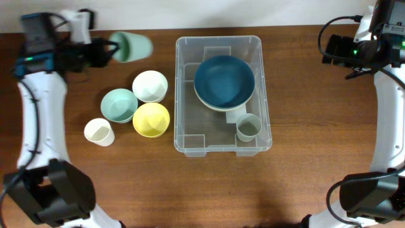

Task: Pack container
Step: 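Grasp the mint-green cup rim with the left gripper, then carry the mint-green cup into the bin and lower it into the grey cup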

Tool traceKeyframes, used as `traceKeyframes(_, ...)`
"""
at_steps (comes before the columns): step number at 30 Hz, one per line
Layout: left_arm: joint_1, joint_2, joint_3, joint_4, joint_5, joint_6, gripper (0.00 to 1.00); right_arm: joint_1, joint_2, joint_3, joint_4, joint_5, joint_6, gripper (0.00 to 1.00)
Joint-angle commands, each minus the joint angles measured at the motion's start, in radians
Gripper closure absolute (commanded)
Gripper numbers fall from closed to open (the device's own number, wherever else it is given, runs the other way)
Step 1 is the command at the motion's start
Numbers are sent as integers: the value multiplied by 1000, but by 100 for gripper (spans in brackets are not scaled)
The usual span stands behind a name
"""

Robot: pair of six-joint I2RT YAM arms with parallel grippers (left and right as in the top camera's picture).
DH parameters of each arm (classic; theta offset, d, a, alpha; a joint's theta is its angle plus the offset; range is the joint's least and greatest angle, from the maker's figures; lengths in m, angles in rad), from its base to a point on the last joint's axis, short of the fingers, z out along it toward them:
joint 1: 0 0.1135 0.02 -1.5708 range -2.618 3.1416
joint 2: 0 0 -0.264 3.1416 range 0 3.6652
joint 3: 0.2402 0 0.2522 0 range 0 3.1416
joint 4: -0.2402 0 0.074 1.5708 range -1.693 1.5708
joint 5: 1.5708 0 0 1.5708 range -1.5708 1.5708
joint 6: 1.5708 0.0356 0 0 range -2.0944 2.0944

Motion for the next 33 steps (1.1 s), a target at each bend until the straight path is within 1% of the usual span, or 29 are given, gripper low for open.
traceKeyframes(1,-164,-51,21,-21,53,289,99,-3,-4,3,2,6,7,1)
traceKeyframes(6,-343,-47,21,-69,-14,402,99,-3,-4,3,2,6,7,1)
traceKeyframes(9,-446,-47,21,-106,-73,442,99,-3,-4,3,2,6,7,1)
traceKeyframes(13,-576,-47,21,-127,-169,442,99,-3,-4,3,2,6,7,1)
traceKeyframes(18,-715,-47,20,-131,-343,441,99,-3,-4,3,2,6,7,1)
traceKeyframes(25,-828,-19,19,-138,-365,441,99,-3,-4,3,2,6,7,1)
traceKeyframes(33,-871,60,19,-148,-365,441,99,-3,-4,3,2,6,7,1)
